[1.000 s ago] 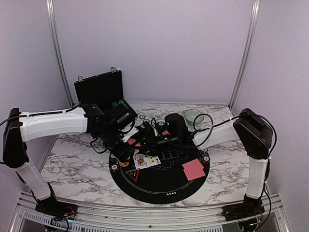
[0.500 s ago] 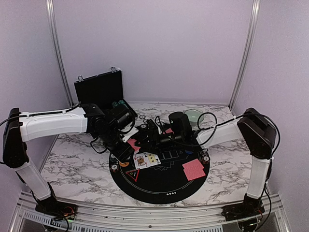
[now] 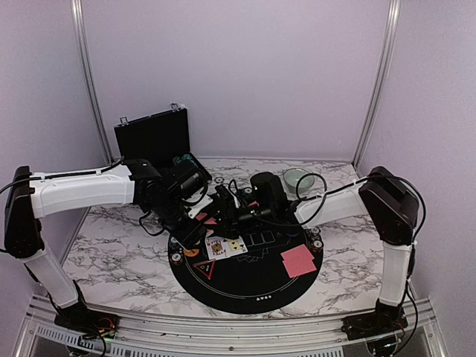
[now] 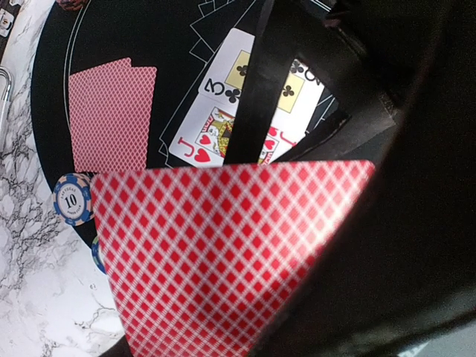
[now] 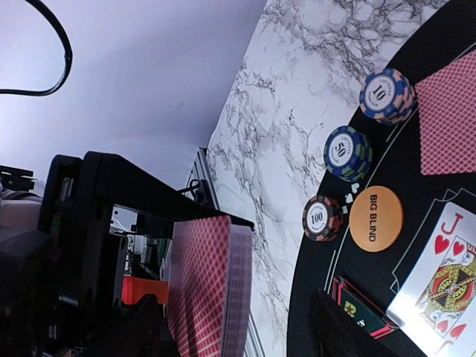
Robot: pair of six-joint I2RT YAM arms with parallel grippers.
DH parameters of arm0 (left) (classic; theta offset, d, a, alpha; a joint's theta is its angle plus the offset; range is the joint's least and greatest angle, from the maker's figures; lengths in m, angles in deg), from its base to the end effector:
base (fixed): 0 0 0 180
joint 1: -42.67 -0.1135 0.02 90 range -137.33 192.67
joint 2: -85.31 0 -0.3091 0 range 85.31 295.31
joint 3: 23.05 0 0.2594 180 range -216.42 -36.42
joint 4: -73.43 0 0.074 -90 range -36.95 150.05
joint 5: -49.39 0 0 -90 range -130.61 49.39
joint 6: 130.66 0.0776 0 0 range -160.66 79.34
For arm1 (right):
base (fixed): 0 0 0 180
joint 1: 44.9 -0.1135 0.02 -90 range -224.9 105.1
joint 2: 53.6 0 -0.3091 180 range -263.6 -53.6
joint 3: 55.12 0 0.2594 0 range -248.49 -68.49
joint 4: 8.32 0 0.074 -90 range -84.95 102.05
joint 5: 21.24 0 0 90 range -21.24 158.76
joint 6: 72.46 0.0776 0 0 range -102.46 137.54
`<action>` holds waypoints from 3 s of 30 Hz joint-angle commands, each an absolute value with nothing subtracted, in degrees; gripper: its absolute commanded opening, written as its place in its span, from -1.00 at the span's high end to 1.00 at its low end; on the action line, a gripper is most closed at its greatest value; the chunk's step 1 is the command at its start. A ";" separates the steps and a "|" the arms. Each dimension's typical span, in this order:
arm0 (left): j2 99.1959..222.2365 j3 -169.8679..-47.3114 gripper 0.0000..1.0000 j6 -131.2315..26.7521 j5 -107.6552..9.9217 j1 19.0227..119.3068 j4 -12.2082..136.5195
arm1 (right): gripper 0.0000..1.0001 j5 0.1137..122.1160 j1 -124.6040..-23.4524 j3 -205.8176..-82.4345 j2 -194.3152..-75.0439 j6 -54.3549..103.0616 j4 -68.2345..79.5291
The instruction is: Distribute texas hold em gaming equipment
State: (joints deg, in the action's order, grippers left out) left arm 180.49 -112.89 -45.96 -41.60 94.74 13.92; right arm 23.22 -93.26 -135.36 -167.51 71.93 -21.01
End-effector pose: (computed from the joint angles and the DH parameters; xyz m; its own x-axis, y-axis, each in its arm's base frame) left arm 0.2268 -0.2931 0.2600 -0.6273 0.6547 -0.4217 0.7384 0.6722 -0.0548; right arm 0.2782 0.3963 0.2063 -0.9241 -0.1823 -0.3359 -0.3692 0.1985 0.9079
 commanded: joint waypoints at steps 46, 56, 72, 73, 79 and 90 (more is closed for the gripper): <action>179.28 -113.77 0.00 -45.30 -41.64 94.95 13.73 | -0.25 25.43 -91.34 -134.45 -164.73 71.05 -20.34; 179.24 -113.43 0.00 -45.35 -41.69 94.92 13.73 | -0.26 25.94 -90.93 -132.72 -162.23 71.18 -20.18; 179.15 -113.14 0.00 -45.48 -41.56 94.91 13.82 | 0.04 26.50 -89.70 -129.84 -158.39 71.77 -19.63; 179.14 -113.07 0.00 -45.43 -41.65 94.98 13.82 | 0.08 26.44 -89.80 -129.84 -158.37 71.75 -19.49; 179.17 -113.10 0.00 -45.33 -41.42 94.97 13.82 | 0.28 26.30 -90.05 -129.89 -158.19 71.31 -18.81; 179.22 -113.12 0.00 -45.40 -41.44 94.95 13.82 | 0.51 26.22 -90.51 -130.27 -157.86 71.00 -18.21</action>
State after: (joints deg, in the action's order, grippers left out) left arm 180.49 -112.84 -45.76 -41.60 94.85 13.88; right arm 25.84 -90.05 -129.72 -160.27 71.49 -18.67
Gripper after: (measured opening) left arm 0.654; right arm 0.257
